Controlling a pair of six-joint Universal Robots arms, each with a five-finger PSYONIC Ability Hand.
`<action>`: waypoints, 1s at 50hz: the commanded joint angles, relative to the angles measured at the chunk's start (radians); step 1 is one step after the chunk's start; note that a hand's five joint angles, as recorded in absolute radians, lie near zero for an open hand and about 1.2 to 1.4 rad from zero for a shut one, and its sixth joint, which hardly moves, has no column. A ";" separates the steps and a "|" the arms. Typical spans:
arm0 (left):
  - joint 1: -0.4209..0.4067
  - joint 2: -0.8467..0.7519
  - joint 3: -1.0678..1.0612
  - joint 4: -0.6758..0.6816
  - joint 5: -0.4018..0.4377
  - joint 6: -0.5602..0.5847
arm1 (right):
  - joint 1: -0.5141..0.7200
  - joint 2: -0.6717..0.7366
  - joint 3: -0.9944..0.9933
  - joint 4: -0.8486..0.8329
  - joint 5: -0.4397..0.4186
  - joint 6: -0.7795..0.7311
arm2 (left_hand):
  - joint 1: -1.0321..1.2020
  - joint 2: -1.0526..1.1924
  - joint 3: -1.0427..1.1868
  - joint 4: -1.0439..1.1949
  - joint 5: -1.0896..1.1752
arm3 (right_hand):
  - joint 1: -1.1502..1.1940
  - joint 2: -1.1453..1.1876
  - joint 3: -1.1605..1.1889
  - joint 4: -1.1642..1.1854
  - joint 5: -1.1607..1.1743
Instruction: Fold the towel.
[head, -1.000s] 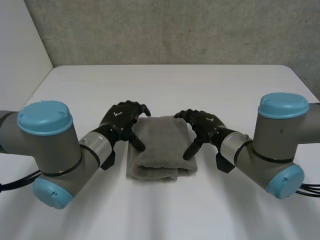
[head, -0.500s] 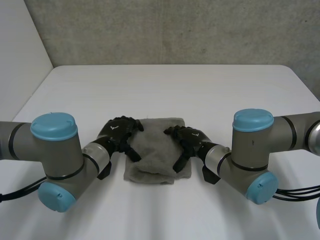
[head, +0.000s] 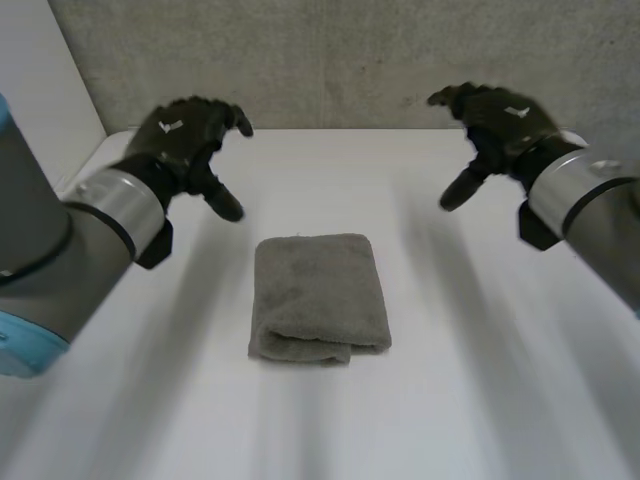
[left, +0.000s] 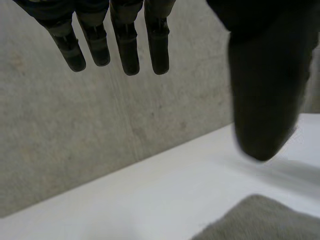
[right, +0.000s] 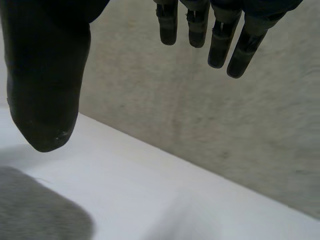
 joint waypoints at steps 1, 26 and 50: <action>0.003 0.020 0.060 -0.041 -0.096 0.004 | -0.017 -0.010 -0.002 0.019 0.117 -0.059 | -0.105 -0.058 -0.042 -0.056 -0.022 | -0.037 -0.058 -0.050 -0.078 -0.060; 0.011 0.024 0.027 -0.024 -0.162 -0.006 | -0.018 -0.023 -0.002 0.033 0.148 -0.062 | 0.946 0.993 -0.042 -0.056 1.028 | -0.037 -0.058 -0.050 -0.078 -0.060; 0.017 0.033 0.029 0.002 -0.162 -0.004 | -0.017 -0.021 -0.002 0.033 0.153 -0.062 | -0.245 -0.199 -0.042 -0.056 -0.163 | -0.037 -0.058 -0.050 -0.078 -0.060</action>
